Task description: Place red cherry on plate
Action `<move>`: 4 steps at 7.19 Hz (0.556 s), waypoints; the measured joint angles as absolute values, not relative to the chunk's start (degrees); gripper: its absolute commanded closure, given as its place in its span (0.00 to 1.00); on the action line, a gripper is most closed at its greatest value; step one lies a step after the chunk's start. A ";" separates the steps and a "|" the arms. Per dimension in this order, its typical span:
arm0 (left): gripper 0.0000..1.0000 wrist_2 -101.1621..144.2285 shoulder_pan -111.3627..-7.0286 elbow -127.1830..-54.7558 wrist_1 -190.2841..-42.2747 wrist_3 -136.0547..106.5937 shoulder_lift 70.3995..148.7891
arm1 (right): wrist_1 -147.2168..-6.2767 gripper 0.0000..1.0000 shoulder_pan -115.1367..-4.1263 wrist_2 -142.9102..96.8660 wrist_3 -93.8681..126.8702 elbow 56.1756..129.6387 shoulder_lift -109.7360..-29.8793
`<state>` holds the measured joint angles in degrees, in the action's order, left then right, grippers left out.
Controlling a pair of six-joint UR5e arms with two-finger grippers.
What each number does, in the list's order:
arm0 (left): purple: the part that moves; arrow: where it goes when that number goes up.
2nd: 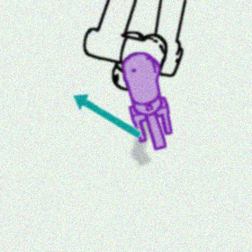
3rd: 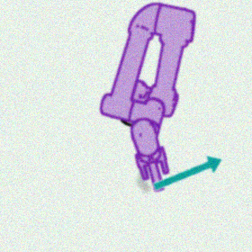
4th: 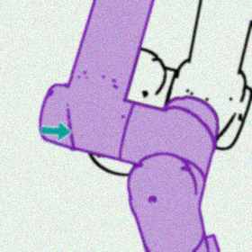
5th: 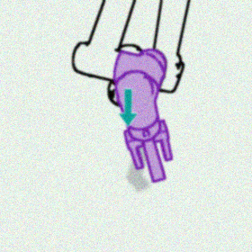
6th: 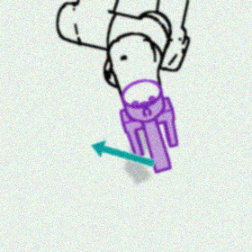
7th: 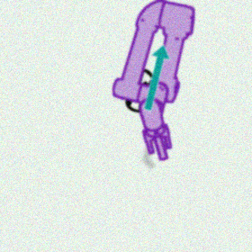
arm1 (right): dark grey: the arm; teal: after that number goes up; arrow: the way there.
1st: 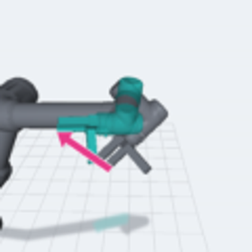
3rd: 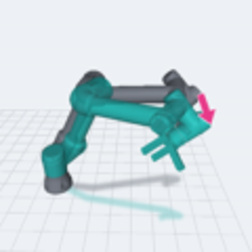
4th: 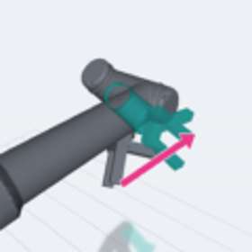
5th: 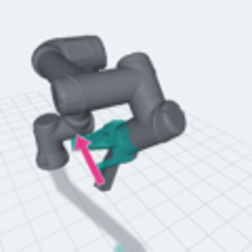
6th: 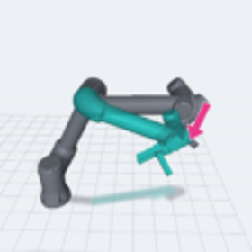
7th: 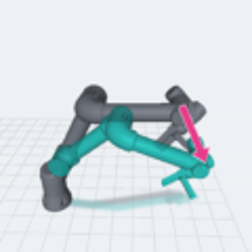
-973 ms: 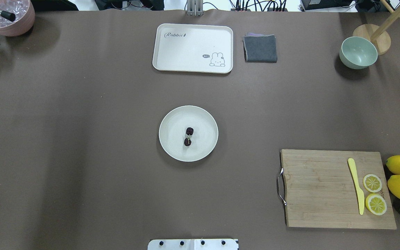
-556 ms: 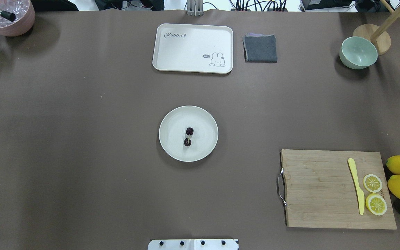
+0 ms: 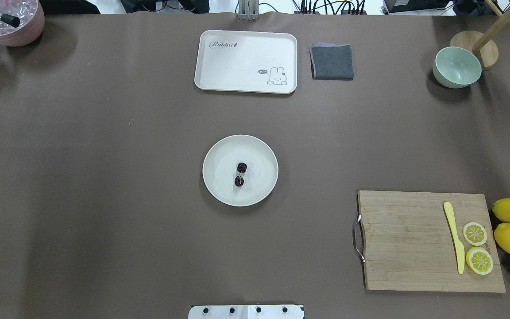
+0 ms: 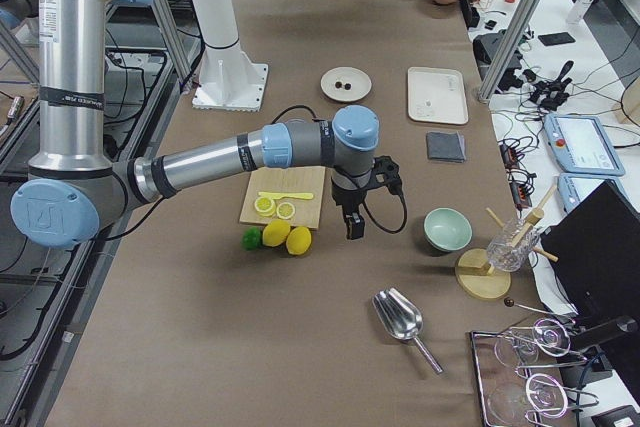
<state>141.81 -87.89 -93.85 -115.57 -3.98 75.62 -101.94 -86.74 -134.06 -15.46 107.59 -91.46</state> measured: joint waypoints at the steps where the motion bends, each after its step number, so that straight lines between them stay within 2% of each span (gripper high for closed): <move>1: 0.01 142.57 -88.37 -94.41 -114.53 -3.74 76.31 | -101.95 0.00 -87.22 -134.28 -16.21 106.55 -90.83; 4: 0.01 143.16 -90.43 -96.12 -113.46 -3.45 76.96 | -101.95 0.00 -88.07 -134.38 -16.52 106.04 -90.70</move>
